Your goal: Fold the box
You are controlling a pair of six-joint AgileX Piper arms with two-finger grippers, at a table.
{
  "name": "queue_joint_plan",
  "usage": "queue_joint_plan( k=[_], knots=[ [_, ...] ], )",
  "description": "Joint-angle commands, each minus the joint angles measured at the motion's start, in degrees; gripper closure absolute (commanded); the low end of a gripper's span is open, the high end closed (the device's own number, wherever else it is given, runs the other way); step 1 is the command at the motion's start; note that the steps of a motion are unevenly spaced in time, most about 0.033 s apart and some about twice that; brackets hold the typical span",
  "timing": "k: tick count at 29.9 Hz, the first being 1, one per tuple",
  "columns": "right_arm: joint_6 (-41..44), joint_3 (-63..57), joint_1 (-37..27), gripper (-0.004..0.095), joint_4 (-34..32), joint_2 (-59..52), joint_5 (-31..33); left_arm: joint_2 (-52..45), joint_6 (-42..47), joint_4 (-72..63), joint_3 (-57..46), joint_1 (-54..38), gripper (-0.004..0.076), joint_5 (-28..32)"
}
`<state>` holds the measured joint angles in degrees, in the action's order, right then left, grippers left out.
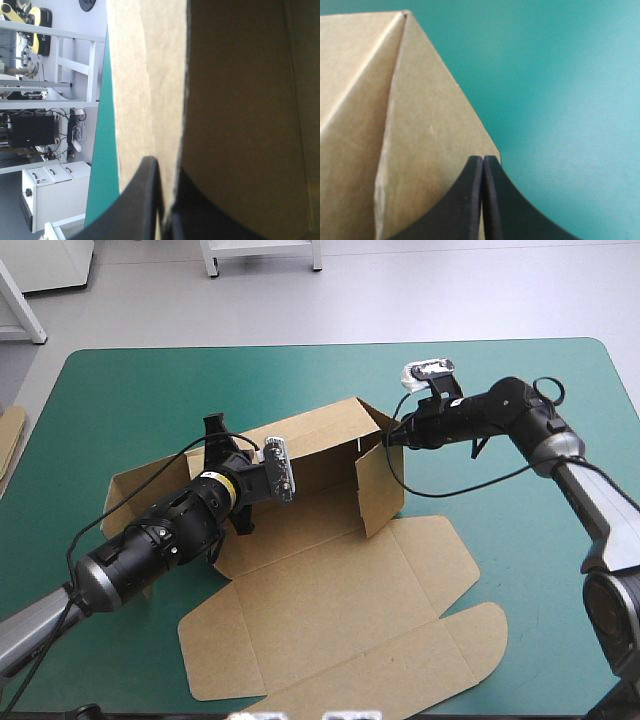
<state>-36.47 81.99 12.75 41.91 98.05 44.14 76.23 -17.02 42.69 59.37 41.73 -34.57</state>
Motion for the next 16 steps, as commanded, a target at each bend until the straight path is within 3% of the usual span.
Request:
queue_joint_plan(
  k=[1,6,11,16],
  knots=[
    [-11.8,-7.2,-0.3,0.0912,12.1,-6.6,-9.1,-0.2,1.8,-5.4,0.2,0.9,0.0733,2.4],
    [-24.3,-15.6,-0.3,0.0912,22.1,-10.2,-13.1,-0.2,1.8,-5.4,0.2,0.9,0.0733,2.6],
    [-42.8,-23.1,-0.3,0.0912,37.1,-13.6,-14.1,-0.2,1.8,-5.4,0.2,0.9,0.0733,2.6],
    [-50.0,-27.3,-0.3,0.0912,42.3,-14.2,-12.9,-0.2,1.8,-5.4,0.2,0.9,0.0733,2.5]
  ],
)
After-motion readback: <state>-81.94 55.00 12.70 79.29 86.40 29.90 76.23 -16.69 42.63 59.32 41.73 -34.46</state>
